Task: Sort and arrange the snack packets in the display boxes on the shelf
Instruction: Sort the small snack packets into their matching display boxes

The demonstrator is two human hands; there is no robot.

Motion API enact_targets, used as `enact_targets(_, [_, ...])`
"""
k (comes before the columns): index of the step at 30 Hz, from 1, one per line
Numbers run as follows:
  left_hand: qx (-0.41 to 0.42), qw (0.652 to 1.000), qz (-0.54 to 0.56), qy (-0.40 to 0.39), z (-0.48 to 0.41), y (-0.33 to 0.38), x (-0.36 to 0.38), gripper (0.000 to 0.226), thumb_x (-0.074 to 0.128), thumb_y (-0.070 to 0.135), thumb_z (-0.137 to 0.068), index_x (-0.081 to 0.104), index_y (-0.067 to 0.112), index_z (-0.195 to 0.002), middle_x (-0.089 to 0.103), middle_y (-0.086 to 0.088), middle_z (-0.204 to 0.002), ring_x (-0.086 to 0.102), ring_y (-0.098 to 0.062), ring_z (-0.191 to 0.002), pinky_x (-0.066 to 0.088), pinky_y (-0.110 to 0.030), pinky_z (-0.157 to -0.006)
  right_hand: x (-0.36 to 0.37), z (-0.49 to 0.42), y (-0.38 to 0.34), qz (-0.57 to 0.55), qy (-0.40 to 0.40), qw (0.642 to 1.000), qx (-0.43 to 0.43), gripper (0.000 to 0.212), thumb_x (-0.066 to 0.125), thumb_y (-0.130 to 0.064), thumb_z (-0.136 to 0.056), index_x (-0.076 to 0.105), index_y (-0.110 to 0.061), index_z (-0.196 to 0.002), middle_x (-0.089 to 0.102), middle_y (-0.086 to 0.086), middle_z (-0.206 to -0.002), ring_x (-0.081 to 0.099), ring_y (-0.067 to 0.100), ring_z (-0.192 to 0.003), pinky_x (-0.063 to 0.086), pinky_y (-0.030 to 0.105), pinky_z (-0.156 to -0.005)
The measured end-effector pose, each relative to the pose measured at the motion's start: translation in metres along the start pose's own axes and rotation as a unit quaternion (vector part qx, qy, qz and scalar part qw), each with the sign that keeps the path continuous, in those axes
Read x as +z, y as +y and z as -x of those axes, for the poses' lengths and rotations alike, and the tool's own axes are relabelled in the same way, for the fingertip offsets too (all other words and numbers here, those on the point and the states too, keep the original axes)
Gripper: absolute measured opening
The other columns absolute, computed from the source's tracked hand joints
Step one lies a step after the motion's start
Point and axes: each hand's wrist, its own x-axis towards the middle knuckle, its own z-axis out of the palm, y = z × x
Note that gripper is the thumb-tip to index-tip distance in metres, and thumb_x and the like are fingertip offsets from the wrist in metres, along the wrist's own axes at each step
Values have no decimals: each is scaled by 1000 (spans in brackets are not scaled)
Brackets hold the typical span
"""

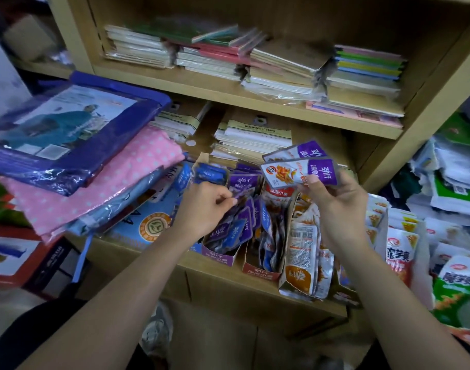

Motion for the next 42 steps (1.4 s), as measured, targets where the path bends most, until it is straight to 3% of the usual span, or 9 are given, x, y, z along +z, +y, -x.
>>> enact_targets(4, [-16,993,69,95,-1,-7,-9,15,74,25,-89,79,12,-82,75,3,-70,70,-8,-63,60,-42,-66,8,-9,0,35,-53,998,1,26,65,-12,-96,64,-7,-121,73,5,-113,71,21,-104,59,41,-88])
enact_targets(12, [-21,991,-26,-128,14,-8,-6,32,76,37,-87,74,28,-117,76,10,-107,69,-2,-94,57,-27,-84,22,-24,-6,86,-178,980,-8,19,62,-6,-97,64,-22,-107,75,-1,-101,74,17,-94,59,32,-85])
enact_targets(18, [-67,986,148,31,17,-12,-20,30,80,25,-83,75,24,-112,75,13,-101,69,-1,-89,58,-29,-86,23,-32,14,205,-264,941,-45,17,65,-8,-95,69,-17,-109,71,-1,-106,70,19,-98,56,49,-92])
enact_targets(21, [-15,985,173,-12,15,-5,-19,49,77,32,-87,62,32,-134,65,16,-129,61,0,-113,53,-22,-91,32,-30,22,255,-319,910,-76,19,64,-9,-95,69,-19,-111,66,-9,-108,63,12,-106,54,45,-94])
enact_targets(24, [39,987,150,-32,13,0,-9,34,74,35,-89,71,31,-122,73,14,-114,67,0,-104,57,-33,-90,37,-26,29,294,-367,879,-82,28,61,-11,-98,64,-21,-124,63,-9,-116,57,9,-114,51,39,-98])
enact_targets(29, [67,997,-8,36,8,-4,-3,18,74,35,-89,80,25,-103,78,8,-89,70,-6,-76,59,-36,-70,24,-15,22,265,-273,923,-58,45,67,-18,-95,52,-28,-137,53,-13,-124,54,-1,-111,48,11,-84])
enact_targets(33, [20,998,-48,-46,9,-3,-4,27,68,38,-92,75,28,-116,78,5,-95,67,-7,-78,59,-38,-75,5,11,23,323,-263,909,-34,63,82,-32,-80,49,-35,-135,42,-15,-129,54,-1,-109,53,15,-78])
enact_targets(37, [44,995,2,-90,23,5,-20,56,67,66,-74,60,37,-122,66,18,-115,63,-5,-102,57,-38,-83,6,27,30,363,-273,891,-28,91,86,-31,-75,33,-33,-149,44,-17,-129,54,1,-106,52,14,-77])
enact_targets(42, [109,978,-114,-136,41,1,-24,53,80,61,-68,60,32,-107,56,16,-121,59,-9,-102,50,-33,-75,8,28,34,385,-239,888,-71,60,73,-14,-90,47,-23,-144,65,-2,-124,62,8,-108,58,35,-93])
